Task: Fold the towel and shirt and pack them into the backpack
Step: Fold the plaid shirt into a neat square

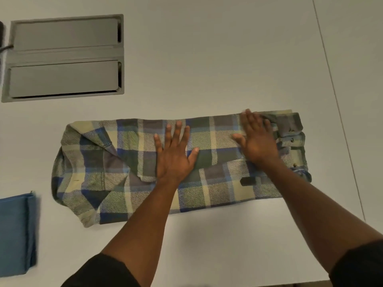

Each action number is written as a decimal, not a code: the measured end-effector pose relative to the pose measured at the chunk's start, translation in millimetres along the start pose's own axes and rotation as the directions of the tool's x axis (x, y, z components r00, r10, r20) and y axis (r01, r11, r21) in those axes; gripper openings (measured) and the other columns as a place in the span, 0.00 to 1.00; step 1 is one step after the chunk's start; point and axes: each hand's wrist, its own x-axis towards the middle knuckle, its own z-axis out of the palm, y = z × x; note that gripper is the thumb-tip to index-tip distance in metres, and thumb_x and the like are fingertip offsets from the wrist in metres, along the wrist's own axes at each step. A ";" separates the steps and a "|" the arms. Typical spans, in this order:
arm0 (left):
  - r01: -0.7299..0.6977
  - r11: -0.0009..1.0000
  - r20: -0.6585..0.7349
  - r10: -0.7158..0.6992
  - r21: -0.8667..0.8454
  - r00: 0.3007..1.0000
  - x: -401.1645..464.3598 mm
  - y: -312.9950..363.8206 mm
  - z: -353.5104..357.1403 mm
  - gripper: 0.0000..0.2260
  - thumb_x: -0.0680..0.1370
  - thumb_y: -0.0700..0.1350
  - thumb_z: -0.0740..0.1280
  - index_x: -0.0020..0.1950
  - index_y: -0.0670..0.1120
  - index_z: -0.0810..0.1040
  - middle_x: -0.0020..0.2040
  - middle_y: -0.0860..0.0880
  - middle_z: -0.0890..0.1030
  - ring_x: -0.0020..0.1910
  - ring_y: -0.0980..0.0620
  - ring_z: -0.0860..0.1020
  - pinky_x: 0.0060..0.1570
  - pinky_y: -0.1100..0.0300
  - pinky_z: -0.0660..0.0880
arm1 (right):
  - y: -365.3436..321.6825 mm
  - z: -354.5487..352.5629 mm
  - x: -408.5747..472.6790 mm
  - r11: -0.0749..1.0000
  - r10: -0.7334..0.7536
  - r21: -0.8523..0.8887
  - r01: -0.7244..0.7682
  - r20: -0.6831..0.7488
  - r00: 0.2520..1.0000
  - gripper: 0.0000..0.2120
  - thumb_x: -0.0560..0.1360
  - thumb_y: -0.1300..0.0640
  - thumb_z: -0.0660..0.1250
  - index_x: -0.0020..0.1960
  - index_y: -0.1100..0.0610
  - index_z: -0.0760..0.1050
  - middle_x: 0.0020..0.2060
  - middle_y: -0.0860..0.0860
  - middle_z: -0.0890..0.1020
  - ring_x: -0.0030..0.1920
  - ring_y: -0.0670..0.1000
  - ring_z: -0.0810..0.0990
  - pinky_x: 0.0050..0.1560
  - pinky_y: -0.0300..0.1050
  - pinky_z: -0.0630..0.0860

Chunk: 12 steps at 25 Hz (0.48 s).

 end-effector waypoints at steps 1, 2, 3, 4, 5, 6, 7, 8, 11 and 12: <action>0.000 1.000 -0.014 0.000 0.005 1.000 -0.5 0.8 -0.6 0.34 0.79 0.68 0.39 0.81 0.52 0.41 0.81 0.49 0.40 0.80 0.45 0.39 0.75 0.36 0.43 | 18.2 -5.2 -2.2 1.000 0.000 -0.020 0.000 -0.002 1.000 0.36 0.80 0.32 0.39 0.81 0.52 0.40 0.80 0.50 0.45 0.79 0.51 0.43 0.78 0.55 0.48; 0.000 1.000 -0.025 0.000 0.009 1.000 -0.2 2.3 -0.6 0.34 0.79 0.68 0.38 0.81 0.52 0.41 0.81 0.49 0.40 0.80 0.45 0.39 0.75 0.36 0.44 | 32.3 -9.1 -3.5 0.999 -0.017 -0.045 0.017 0.005 1.000 0.36 0.80 0.32 0.40 0.81 0.52 0.40 0.80 0.50 0.45 0.79 0.51 0.43 0.78 0.54 0.49; 0.001 1.000 -0.033 -0.001 0.010 0.999 0.4 3.1 -0.4 0.34 0.79 0.67 0.38 0.81 0.52 0.41 0.81 0.49 0.41 0.80 0.45 0.40 0.75 0.36 0.44 | 40.8 -11.5 -3.9 0.996 -0.037 -0.078 0.038 0.007 0.999 0.36 0.80 0.32 0.40 0.81 0.52 0.41 0.80 0.50 0.46 0.79 0.50 0.43 0.78 0.54 0.50; 0.003 1.000 -0.038 -0.003 0.010 0.999 1.3 3.4 0.1 0.34 0.79 0.67 0.39 0.81 0.52 0.42 0.81 0.49 0.41 0.80 0.45 0.40 0.75 0.36 0.45 | 45.3 -12.7 -3.8 0.992 -0.043 -0.120 0.042 -0.005 0.999 0.36 0.80 0.33 0.40 0.81 0.51 0.42 0.80 0.49 0.47 0.80 0.51 0.43 0.78 0.56 0.50; 0.005 1.000 -0.040 -0.004 0.011 0.999 1.7 2.7 1.3 0.34 0.80 0.67 0.40 0.81 0.52 0.42 0.81 0.49 0.41 0.80 0.45 0.41 0.75 0.36 0.45 | 48.2 -12.9 -4.0 0.986 -0.029 -0.165 0.024 -0.023 0.999 0.35 0.80 0.33 0.40 0.81 0.50 0.44 0.80 0.49 0.48 0.80 0.52 0.42 0.78 0.58 0.47; 0.006 1.000 -0.041 -0.005 0.013 0.999 1.4 2.3 2.2 0.33 0.80 0.67 0.41 0.81 0.52 0.42 0.82 0.49 0.42 0.80 0.46 0.41 0.75 0.36 0.45 | 53.2 -13.6 -4.6 0.979 -0.004 -0.202 -0.005 -0.040 0.999 0.34 0.81 0.33 0.40 0.81 0.49 0.45 0.80 0.48 0.49 0.80 0.54 0.42 0.77 0.61 0.45; 0.007 1.000 -0.039 -0.006 0.015 0.999 1.1 2.8 2.9 0.33 0.80 0.67 0.42 0.81 0.52 0.43 0.82 0.49 0.42 0.80 0.46 0.41 0.75 0.36 0.45 | 60.6 -14.9 -5.5 0.976 0.016 -0.216 -0.026 -0.047 0.999 0.33 0.81 0.34 0.40 0.81 0.48 0.46 0.80 0.48 0.51 0.80 0.55 0.43 0.77 0.62 0.43; 0.008 1.000 -0.041 -0.007 0.016 0.999 1.0 3.3 3.3 0.33 0.80 0.67 0.43 0.81 0.52 0.43 0.82 0.49 0.42 0.80 0.46 0.41 0.75 0.36 0.46 | 68.0 -17.2 -6.0 0.978 0.016 -0.207 -0.024 -0.042 0.999 0.33 0.80 0.33 0.39 0.81 0.48 0.47 0.80 0.48 0.52 0.80 0.55 0.44 0.77 0.62 0.43; 0.014 1.000 -0.041 -0.013 0.020 0.999 0.7 5.2 2.1 0.33 0.80 0.66 0.43 0.81 0.52 0.43 0.82 0.49 0.42 0.80 0.46 0.41 0.75 0.36 0.46 | 78.4 -23.6 -4.5 0.994 0.028 -0.109 -0.032 -0.041 0.999 0.35 0.80 0.33 0.37 0.81 0.50 0.49 0.80 0.49 0.53 0.80 0.54 0.46 0.77 0.60 0.42; 0.017 1.000 -0.041 -0.016 0.024 0.999 0.5 5.3 2.3 0.33 0.80 0.66 0.43 0.81 0.52 0.43 0.82 0.49 0.42 0.80 0.46 0.41 0.75 0.36 0.46 | 69.6 -23.9 -3.4 0.994 0.077 -0.066 -0.082 -0.074 0.994 0.35 0.80 0.34 0.38 0.81 0.51 0.49 0.80 0.50 0.53 0.80 0.54 0.45 0.77 0.59 0.41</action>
